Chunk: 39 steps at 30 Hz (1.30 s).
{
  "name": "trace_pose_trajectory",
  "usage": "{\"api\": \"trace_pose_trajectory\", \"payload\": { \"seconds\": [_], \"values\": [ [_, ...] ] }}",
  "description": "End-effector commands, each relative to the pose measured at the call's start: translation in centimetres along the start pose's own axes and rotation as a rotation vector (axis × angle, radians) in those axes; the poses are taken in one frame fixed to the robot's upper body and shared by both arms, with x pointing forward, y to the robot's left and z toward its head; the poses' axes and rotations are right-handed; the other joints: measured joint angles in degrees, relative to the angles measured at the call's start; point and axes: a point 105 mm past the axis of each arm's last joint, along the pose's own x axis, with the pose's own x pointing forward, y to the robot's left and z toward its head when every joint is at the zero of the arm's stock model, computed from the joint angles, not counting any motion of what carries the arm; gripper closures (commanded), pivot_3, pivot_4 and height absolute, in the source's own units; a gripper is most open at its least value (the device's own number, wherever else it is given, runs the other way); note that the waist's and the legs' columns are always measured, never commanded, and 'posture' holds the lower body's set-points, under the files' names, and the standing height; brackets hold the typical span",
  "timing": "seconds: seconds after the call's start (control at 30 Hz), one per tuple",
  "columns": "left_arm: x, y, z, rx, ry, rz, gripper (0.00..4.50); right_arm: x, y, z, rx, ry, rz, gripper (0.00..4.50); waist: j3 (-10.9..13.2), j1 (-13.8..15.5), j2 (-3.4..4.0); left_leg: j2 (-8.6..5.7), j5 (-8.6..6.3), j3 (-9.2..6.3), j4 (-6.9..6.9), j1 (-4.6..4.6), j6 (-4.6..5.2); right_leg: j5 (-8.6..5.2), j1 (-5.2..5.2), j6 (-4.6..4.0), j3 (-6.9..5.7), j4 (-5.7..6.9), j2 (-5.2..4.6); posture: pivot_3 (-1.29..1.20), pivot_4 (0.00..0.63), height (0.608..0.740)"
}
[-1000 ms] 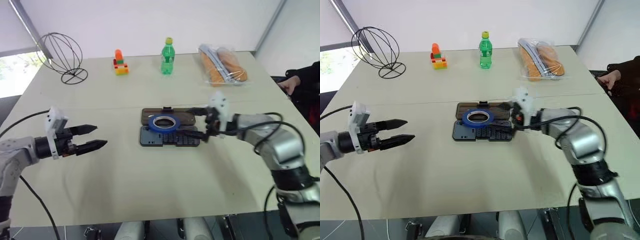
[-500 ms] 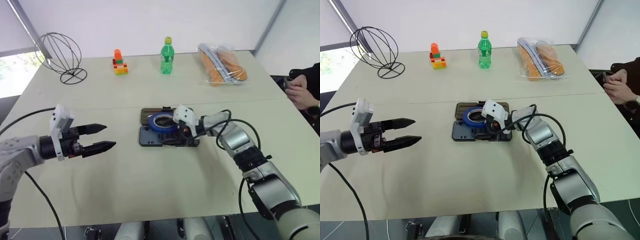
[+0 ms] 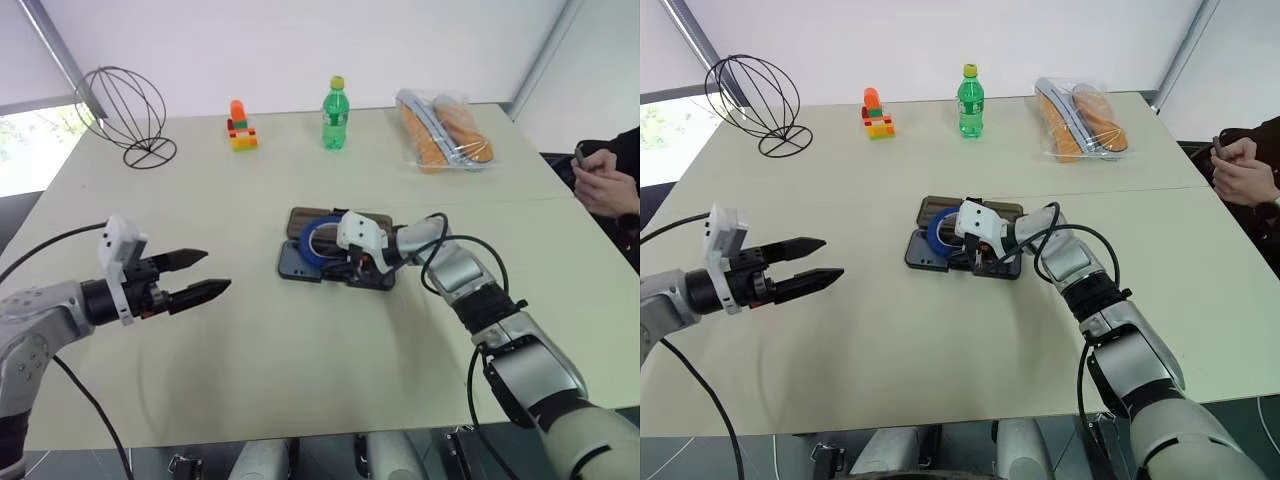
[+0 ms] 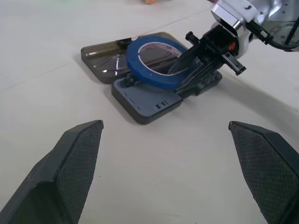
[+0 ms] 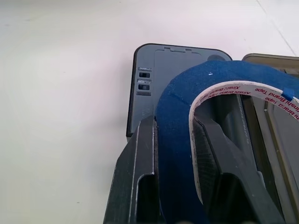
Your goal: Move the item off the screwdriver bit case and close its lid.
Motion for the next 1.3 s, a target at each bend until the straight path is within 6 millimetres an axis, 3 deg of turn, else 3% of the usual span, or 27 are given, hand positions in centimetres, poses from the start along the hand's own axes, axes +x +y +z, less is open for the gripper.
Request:
{"api": "trace_pose_trajectory", "payload": {
  "seconds": [0.03,0.2,0.33,0.4,0.57,0.67,0.77,0.93,1.1,1.2,1.3],
  "values": [
    [-0.1,-0.1,1.1,0.046,-0.037,0.006,0.0,-2.9,-3.0,3.1,-0.069,-0.043,-0.136,4.0,0.01,0.08,0.02,0.0,0.0,0.0,0.0,-0.04,0.0,0.0,-0.05,0.0,0.0,0.01,0.0,0.0,0.15,0.74],
    [0.3,-0.3,1.1,0.039,-0.044,-0.011,0.0,-7.2,-5.3,5.9,-0.045,-0.108,-0.247,4.0,0.05,0.1,0.05,-0.01,0.0,0.0,-0.03,-0.15,-0.01,0.0,-0.18,-0.01,0.0,0.01,-0.01,0.0,0.15,0.74],
    [0.9,-0.3,0.8,0.033,-0.044,-0.028,0.0,-11.6,-5.7,7.2,0.108,-0.213,-0.3,4.0,0.05,0.21,0.04,0.01,-0.01,-0.02,-0.11,-0.16,0.01,0.0,-0.18,-0.02,-0.01,-0.04,-0.01,0.0,0.15,0.74],
    [1.2,-0.5,0.8,0.032,-0.05,-0.044,0.0,-13.3,-6.4,5.1,0.142,-0.137,-0.385,4.0,0.05,0.28,0.04,0.01,-0.03,-0.01,-0.12,-0.16,0.04,0.0,-0.16,-0.02,0.0,-0.07,-0.02,0.0,0.15,0.74],
    [2.7,-1.5,0.9,0.037,-0.058,-0.119,0.0,-20.0,-8.6,-4.0,0.225,0.185,-0.709,4.0,0.06,0.61,0.0,-0.1,-0.05,0.01,-0.08,-0.16,0.08,-0.01,-0.06,-0.01,-0.05,-0.13,-0.12,0.0,0.15,0.74],
    [3.2,-1.8,1.0,0.041,-0.06,-0.142,0.0,-22.8,-9.1,-7.3,0.312,0.257,-0.838,4.0,0.11,0.05,0.09,-0.17,-0.04,0.1,-0.08,-0.16,0.09,0.0,-0.12,-0.01,0.02,-0.09,-0.22,0.0,0.15,0.74],
    [3.4,-1.7,1.0,0.039,-0.055,-0.149,0.0,-23.9,-9.0,-9.5,0.384,0.269,-0.902,4.0,0.13,-0.47,0.12,-0.02,-0.04,0.31,-0.12,-0.13,0.09,0.0,-0.2,-0.01,0.19,-0.06,-0.07,0.0,0.15,0.74],
    [3.7,-1.4,0.7,0.045,-0.036,-0.158,0.0,-23.3,-8.7,-11.5,0.478,0.234,-0.922,4.0,0.13,-1.19,0.12,0.19,-0.04,0.52,-0.12,-0.06,0.1,0.01,-0.18,-0.02,0.27,-0.05,0.11,0.0,0.15,0.74],
    [3.7,-1.1,0.8,0.05,-0.034,-0.155,0.0,-22.5,-8.0,-12.8,0.504,0.248,-0.901,1.56,0.13,-1.24,0.13,0.18,-0.04,0.53,-0.11,-0.07,0.11,0.02,-0.18,-0.01,0.28,-0.05,0.11,0.0,0.15,0.74],
    [3.5,-1.1,0.7,0.05,-0.033,-0.15,0.0,-23.4,-8.3,-12.8,0.479,0.271,-0.943,0.05,0.13,-1.23,0.13,0.18,-0.05,0.53,-0.11,-0.07,0.12,0.02,-0.18,-0.01,0.29,-0.06,0.11,0.0,0.15,0.74],
    [3.2,-0.9,0.7,0.05,-0.035,-0.136,0.0,-24.7,-8.5,-12.2,0.449,0.287,-0.974,0.05,0.13,-1.22,0.13,0.18,-0.05,0.53,-0.11,-0.07,0.12,0.02,-0.18,-0.01,0.29,-0.06,0.11,0.0,0.15,0.74]
  ]
}}
